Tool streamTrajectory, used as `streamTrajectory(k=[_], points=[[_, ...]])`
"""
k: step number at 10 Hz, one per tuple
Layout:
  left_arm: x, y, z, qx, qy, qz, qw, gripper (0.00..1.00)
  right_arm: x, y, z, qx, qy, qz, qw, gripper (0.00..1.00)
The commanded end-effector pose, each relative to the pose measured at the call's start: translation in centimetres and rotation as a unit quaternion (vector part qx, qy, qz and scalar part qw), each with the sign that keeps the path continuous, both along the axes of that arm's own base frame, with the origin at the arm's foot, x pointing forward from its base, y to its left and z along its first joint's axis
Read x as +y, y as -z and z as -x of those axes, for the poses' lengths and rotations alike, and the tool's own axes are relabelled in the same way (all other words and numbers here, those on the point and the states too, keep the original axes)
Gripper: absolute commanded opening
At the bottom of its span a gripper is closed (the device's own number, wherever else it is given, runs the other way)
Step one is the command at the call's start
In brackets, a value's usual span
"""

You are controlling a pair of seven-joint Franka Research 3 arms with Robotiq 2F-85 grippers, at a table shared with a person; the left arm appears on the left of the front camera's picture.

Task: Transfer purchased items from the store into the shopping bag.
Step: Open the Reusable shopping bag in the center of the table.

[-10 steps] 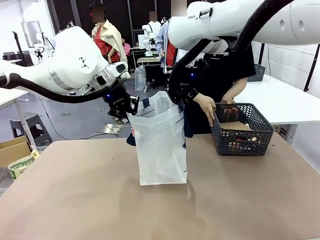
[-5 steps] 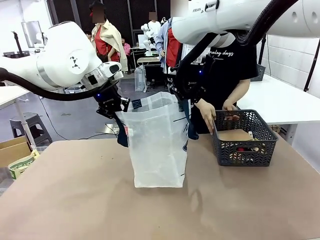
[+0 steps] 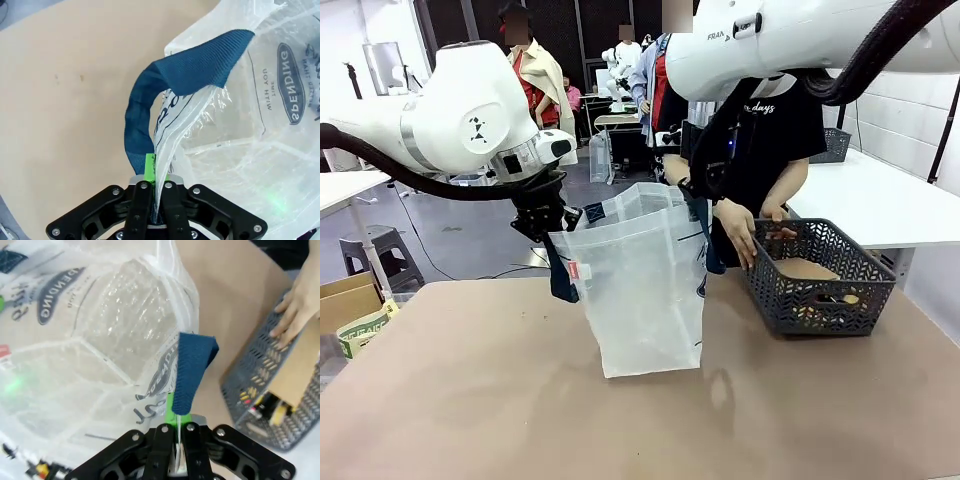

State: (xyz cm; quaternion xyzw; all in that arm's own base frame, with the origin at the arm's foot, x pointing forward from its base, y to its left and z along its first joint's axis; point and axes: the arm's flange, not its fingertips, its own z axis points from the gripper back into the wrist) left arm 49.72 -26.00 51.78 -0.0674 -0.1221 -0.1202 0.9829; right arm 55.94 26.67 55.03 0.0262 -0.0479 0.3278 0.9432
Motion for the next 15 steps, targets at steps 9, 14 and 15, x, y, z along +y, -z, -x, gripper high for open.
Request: streamTrajectory(k=[9, 14, 15], points=[[0.1, -0.2, -0.4, -0.037, 0.056, 0.006, 0.998, 0.00, -2.9, 2.5, 3.9, -0.078, -0.090, -0.043, 0.992, 0.00], [-0.2, -0.6, -0.4, -0.026, 0.055, -0.002, 0.998, 0.00, -2.1, 1.9, 3.2, -0.065, -0.077, -0.028, 0.995, 0.00], [-0.2, -0.6, -0.4, -0.026, 0.055, -0.002, 0.998, 0.00, -2.1, 1.9, 3.2, -0.065, -0.077, -0.028, 0.995, 0.00]])
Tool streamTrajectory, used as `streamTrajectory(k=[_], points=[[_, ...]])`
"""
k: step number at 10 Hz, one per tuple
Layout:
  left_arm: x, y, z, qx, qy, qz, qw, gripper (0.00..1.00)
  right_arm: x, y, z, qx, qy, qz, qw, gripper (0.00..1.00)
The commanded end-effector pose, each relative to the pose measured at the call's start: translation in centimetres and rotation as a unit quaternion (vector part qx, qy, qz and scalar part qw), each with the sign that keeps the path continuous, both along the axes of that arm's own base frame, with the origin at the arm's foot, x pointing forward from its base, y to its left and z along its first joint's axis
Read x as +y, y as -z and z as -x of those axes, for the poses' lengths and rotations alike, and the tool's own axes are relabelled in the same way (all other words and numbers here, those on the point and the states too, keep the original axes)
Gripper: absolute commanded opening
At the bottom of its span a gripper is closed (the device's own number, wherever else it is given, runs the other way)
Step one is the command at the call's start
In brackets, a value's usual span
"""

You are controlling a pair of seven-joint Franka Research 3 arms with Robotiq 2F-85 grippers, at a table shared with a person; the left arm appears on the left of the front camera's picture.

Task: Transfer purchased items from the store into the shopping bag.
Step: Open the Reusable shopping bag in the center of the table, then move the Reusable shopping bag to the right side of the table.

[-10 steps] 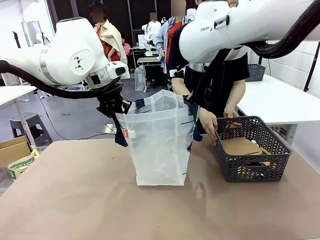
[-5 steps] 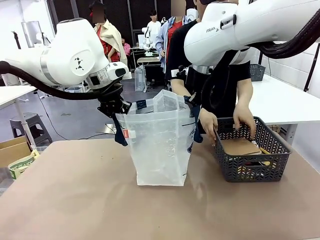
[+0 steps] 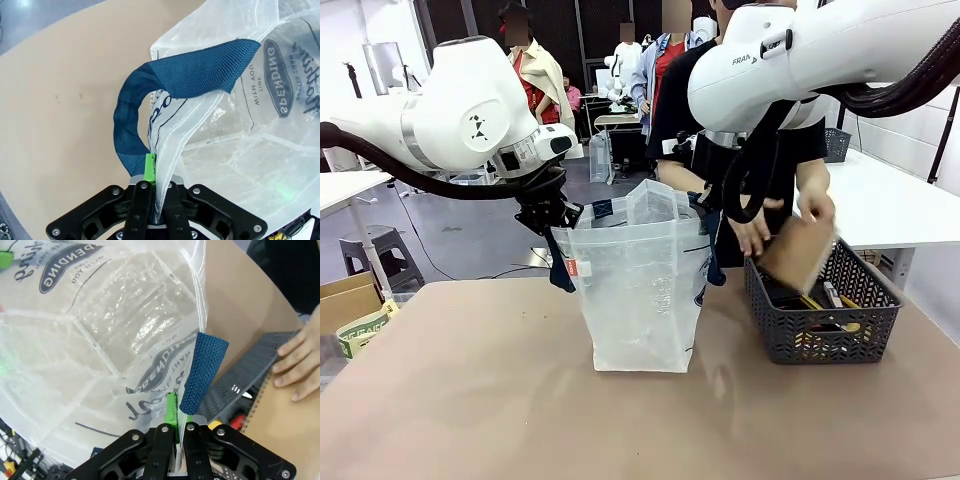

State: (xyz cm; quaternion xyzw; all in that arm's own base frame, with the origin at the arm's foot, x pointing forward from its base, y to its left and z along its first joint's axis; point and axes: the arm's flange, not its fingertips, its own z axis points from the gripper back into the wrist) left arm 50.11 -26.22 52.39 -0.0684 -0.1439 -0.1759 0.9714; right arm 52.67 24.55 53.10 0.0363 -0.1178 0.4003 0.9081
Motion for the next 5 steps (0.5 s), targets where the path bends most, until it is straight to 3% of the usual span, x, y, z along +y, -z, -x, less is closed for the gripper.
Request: streamTrajectory(k=[1, 5], points=[[0.00, 0.00, 0.01, 0.001, 0.000, 0.000, 1.000, 0.00, 0.02, -0.06, -0.11, 0.001, 0.002, 0.002, 1.000, 0.00], [0.00, 0.00, 0.01, 0.001, 0.000, 0.000, 1.000, 0.00, 0.02, -0.06, -0.11, 0.001, 0.002, 0.002, 1.000, 0.00]])
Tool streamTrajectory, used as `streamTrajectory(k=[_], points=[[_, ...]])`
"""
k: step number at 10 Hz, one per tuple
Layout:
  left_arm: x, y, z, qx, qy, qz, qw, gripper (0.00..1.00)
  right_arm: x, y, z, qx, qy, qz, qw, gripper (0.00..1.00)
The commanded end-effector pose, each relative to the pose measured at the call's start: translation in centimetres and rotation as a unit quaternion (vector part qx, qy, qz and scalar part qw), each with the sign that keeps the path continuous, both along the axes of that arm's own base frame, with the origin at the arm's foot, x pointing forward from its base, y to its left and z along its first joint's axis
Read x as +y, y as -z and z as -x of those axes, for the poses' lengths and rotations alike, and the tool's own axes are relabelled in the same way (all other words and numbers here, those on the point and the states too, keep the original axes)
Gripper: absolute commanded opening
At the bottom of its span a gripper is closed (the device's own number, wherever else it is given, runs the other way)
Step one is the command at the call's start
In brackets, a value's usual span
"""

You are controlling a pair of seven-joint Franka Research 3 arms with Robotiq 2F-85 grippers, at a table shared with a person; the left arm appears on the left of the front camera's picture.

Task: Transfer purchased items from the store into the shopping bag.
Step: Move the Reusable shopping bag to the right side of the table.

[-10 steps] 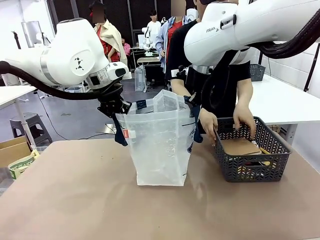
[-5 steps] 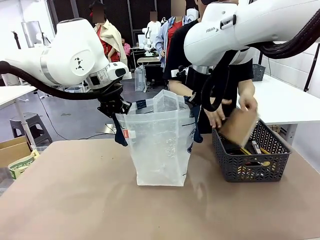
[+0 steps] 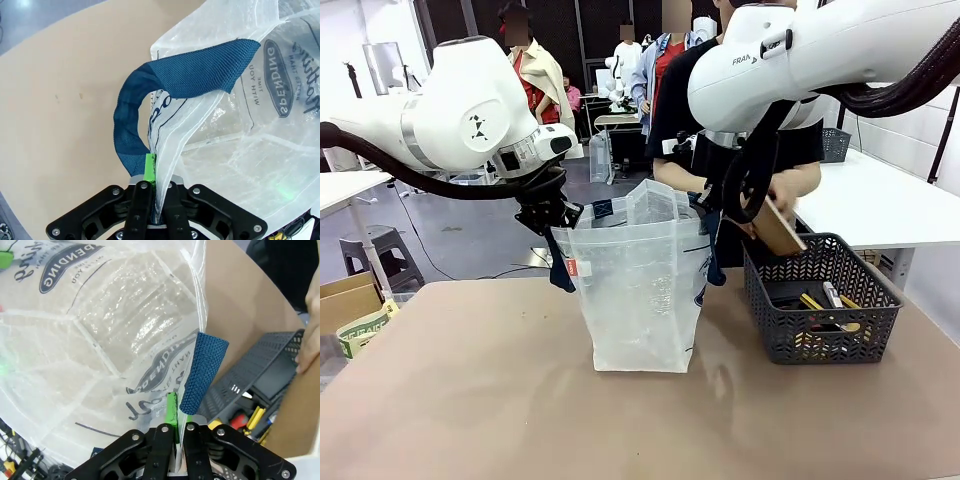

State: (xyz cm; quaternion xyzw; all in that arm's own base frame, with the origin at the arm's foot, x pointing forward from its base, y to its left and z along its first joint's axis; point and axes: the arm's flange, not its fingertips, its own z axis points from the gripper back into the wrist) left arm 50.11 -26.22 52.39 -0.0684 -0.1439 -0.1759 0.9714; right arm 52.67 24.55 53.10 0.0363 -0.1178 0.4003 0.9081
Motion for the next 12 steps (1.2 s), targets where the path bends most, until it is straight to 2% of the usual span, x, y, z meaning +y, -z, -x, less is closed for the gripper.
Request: streamTrajectory(k=[1, 10, 12], points=[[0.0, 0.0, 0.0, 0.001, 0.000, 0.000, 1.000, 0.00, 0.0, -0.1, -0.1, 0.001, 0.002, 0.002, 1.000, 0.00], [0.0, 0.0, 0.0, 0.000, 0.000, 0.000, 1.000, 0.00, 0.0, -0.1, -0.1, 0.001, 0.002, 0.002, 1.000, 0.00], [0.7, -1.0, -0.2, -0.031, -0.037, 0.048, 0.998, 0.00, 0.0, -0.1, -0.1, 0.001, 0.002, 0.002, 1.000, 0.00]])
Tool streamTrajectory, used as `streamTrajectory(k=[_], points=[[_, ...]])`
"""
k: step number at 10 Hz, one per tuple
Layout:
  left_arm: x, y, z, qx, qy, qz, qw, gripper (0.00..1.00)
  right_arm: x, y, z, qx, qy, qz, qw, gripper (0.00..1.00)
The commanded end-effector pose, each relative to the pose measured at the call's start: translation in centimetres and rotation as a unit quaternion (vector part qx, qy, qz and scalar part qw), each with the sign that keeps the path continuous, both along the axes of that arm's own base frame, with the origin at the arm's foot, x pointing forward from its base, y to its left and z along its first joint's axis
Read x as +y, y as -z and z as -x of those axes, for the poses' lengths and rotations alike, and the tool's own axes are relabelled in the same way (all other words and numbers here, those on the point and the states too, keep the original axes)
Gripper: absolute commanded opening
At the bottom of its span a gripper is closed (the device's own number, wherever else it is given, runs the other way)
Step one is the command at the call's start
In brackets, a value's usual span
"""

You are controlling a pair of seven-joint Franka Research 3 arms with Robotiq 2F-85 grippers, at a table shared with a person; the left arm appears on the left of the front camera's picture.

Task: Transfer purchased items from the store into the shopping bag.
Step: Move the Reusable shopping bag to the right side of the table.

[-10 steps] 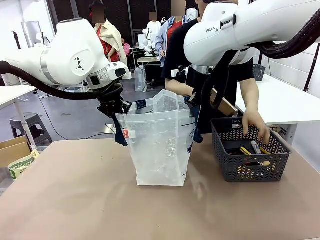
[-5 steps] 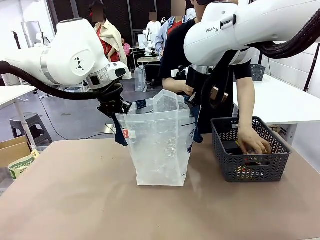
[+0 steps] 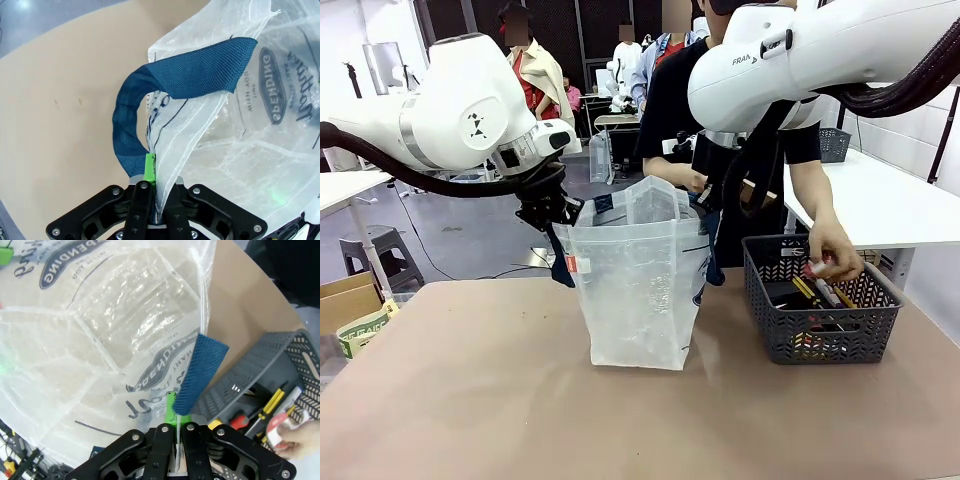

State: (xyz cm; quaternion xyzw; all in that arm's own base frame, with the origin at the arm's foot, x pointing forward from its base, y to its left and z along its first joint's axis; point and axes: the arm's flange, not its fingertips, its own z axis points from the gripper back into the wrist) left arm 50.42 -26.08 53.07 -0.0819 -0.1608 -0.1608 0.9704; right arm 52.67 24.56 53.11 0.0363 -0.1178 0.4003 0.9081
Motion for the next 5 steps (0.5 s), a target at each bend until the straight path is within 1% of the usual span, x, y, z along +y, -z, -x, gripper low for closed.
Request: streamTrajectory(k=[1, 3, 4, 5], points=[[0.89, -0.70, 0.13, -0.029, -0.038, 0.052, 0.997, 0.00, 0.02, -0.06, -0.11, 0.001, 0.002, 0.002, 1.000, 0.00], [1.67, -0.98, 0.39, -0.033, -0.058, 0.071, 0.995, 0.00, 0.02, -0.06, -0.11, 0.001, 0.002, 0.002, 1.000, 0.00], [1.55, -0.62, 0.38, -0.022, -0.065, 0.076, 0.995, 0.00, 0.02, -0.06, -0.11, 0.001, 0.002, 0.002, 1.000, 0.00], [1.41, -0.42, 0.43, -0.020, -0.065, 0.074, 0.995, 0.00, 0.02, -0.06, -0.11, 0.001, 0.002, 0.002, 1.000, 0.00]])
